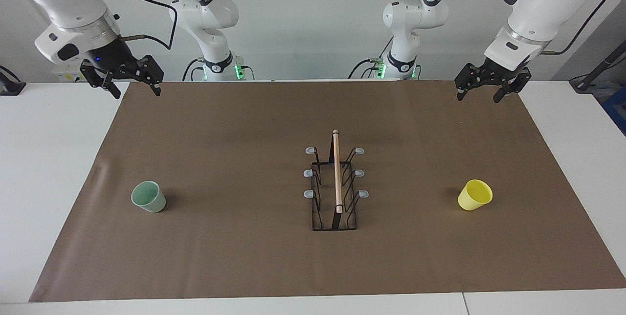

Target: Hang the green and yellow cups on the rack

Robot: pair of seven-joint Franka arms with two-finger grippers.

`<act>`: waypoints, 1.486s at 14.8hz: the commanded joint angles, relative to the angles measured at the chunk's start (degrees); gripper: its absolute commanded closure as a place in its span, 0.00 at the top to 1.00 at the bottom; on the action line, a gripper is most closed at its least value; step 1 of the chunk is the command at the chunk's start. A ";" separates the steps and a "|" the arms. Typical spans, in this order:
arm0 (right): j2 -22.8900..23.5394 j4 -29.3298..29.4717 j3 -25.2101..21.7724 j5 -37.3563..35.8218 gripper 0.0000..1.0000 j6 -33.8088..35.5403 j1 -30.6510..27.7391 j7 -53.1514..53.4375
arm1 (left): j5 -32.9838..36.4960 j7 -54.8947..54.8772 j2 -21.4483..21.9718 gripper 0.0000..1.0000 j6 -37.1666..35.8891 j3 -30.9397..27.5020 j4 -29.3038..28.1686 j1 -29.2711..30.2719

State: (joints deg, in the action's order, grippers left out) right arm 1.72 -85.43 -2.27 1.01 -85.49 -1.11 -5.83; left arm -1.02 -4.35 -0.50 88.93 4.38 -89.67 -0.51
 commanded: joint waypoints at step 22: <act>-0.85 -9.48 1.04 -10.47 1.00 -9.68 7.51 -5.05 | 0.76 -1.19 1.20 1.00 0.63 -0.07 -1.21 -0.64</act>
State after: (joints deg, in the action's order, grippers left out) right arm 1.77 -90.72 -1.35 -5.41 -91.42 4.26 -7.67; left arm -1.02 -4.95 -0.48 88.93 4.59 -89.67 -0.70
